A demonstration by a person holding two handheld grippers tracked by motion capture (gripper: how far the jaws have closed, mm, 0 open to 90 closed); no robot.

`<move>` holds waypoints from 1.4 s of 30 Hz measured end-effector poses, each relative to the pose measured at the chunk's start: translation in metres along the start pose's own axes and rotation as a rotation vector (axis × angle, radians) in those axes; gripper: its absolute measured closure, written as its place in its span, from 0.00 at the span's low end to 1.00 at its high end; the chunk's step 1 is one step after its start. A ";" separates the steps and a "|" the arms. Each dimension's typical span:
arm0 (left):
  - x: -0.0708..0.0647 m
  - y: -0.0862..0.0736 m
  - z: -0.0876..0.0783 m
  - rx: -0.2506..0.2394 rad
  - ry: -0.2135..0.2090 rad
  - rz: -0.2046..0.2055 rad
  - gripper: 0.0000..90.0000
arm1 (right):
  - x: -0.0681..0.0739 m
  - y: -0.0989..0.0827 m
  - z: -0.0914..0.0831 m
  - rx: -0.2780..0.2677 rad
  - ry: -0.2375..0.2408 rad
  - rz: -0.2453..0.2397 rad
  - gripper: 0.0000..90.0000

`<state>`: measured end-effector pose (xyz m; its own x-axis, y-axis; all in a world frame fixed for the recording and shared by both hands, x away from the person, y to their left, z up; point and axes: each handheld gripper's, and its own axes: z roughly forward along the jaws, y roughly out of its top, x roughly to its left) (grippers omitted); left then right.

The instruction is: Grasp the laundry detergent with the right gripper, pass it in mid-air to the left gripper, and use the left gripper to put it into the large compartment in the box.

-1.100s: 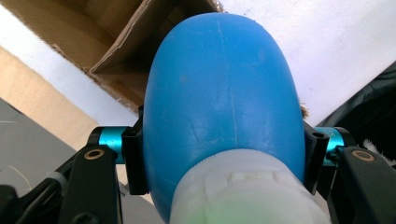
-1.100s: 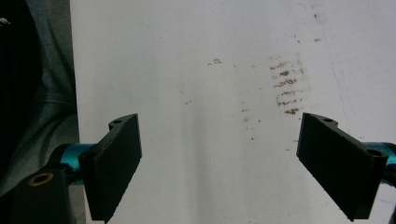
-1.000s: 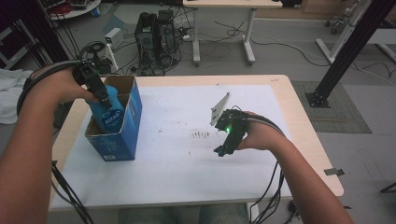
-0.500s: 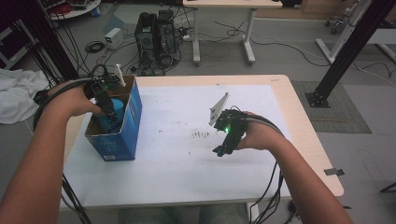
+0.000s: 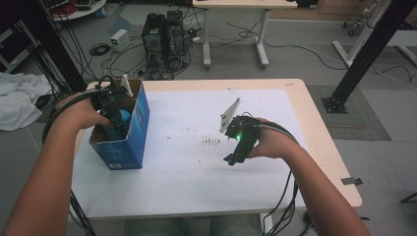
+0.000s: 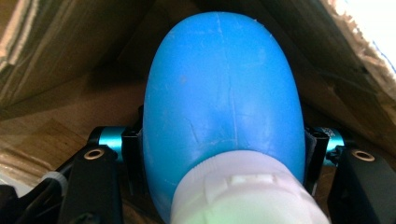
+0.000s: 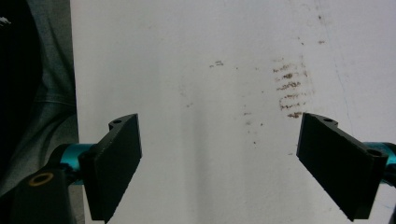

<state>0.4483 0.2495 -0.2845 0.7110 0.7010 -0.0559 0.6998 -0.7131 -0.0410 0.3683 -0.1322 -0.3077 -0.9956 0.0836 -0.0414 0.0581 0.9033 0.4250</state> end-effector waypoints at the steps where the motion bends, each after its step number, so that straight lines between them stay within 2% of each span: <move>1: 0.000 0.000 0.000 0.002 -0.001 0.004 0.42 | 0.000 0.000 0.000 0.000 0.001 0.003 0.15; 4: 0.001 0.000 0.000 0.005 0.001 0.011 0.42 | 0.001 0.001 0.001 0.000 0.001 0.001 0.15; 6: 0.000 -0.001 0.001 -0.003 -0.004 -0.001 0.42 | 0.001 0.002 0.001 -0.003 0.003 0.002 0.15; 9: 0.002 -0.002 0.000 0.008 -0.003 0.021 0.42 | 0.001 0.003 0.001 -0.004 0.001 0.000 0.15; 13: 0.001 -0.001 0.000 0.012 -0.005 0.021 0.41 | 0.001 0.003 0.001 -0.004 0.003 0.002 0.15; 14: -0.001 -0.001 0.001 -0.002 -0.005 0.003 0.41 | 0.001 0.003 0.001 -0.005 0.002 0.003 0.15; 15: 0.000 -0.001 0.000 0.008 -0.002 0.017 0.41 | 0.001 0.003 0.001 -0.008 0.002 -0.001 0.15; 17: 0.000 -0.001 -0.001 -0.005 0.005 -0.003 0.39 | 0.001 0.003 0.001 -0.007 0.001 0.002 0.15; 20: 0.001 0.000 -0.001 0.015 0.005 0.003 0.35 | 0.002 0.002 0.000 -0.009 0.002 0.001 0.15; 24: -0.002 0.000 -0.002 0.001 0.009 -0.010 0.35 | 0.002 0.002 -0.001 -0.014 -0.002 0.001 0.15; 28: -0.002 -0.002 -0.005 0.006 0.005 0.002 0.35 | 0.003 0.002 -0.002 -0.016 -0.004 0.003 0.15; 34: -0.004 -0.004 -0.012 -0.012 0.007 -0.012 0.35 | 0.003 0.003 -0.002 -0.023 0.000 -0.004 0.15; 35: -0.004 -0.004 -0.014 -0.005 0.014 -0.001 0.35 | 0.004 0.003 -0.002 -0.021 0.000 0.002 0.15; 41: -0.005 -0.006 -0.022 -0.003 0.023 -0.009 0.31 | 0.004 0.004 -0.002 -0.022 0.000 -0.006 0.15; 42: -0.005 -0.006 -0.022 0.000 0.011 -0.010 0.31 | 0.004 0.004 -0.002 -0.023 0.000 -0.006 0.15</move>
<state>0.4424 0.2505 -0.2617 0.7047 0.7081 -0.0446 0.7068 -0.7061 -0.0419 0.3644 -0.1290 -0.3045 -0.9959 0.0788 -0.0441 0.0510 0.8938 0.4455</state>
